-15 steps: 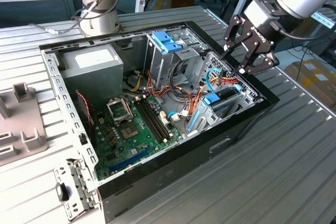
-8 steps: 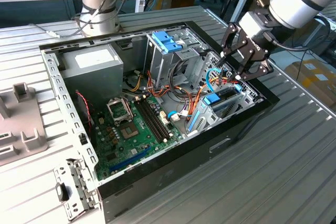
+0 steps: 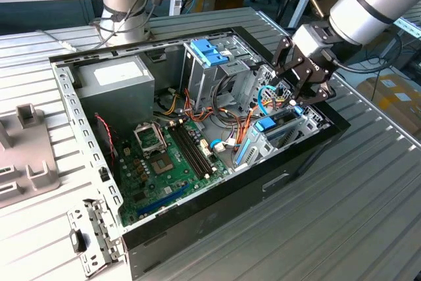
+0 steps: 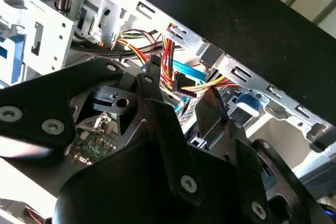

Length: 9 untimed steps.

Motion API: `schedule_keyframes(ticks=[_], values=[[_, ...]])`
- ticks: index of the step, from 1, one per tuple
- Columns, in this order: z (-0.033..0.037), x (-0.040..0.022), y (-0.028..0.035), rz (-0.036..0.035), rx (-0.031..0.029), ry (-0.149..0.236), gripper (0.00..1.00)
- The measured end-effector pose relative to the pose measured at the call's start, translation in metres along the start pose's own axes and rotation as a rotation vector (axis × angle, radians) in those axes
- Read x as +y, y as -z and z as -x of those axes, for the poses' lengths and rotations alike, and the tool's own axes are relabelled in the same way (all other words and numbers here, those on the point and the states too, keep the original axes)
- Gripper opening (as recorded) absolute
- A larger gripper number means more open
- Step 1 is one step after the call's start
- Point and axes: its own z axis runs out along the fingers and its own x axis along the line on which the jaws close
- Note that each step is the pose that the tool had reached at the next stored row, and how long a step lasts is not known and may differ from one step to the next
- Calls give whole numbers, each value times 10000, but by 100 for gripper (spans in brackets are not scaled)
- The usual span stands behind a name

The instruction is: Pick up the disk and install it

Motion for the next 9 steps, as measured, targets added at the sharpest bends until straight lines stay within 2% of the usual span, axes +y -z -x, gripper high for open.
schedule_keyframes(ticks=[3, 6, 9], values=[[4, 3, 20, 0, -3, -1, 54], [25, 14, 116, 1, -105, 10, 54], [-11, 17, 149, 3, -228, 24, 54]])
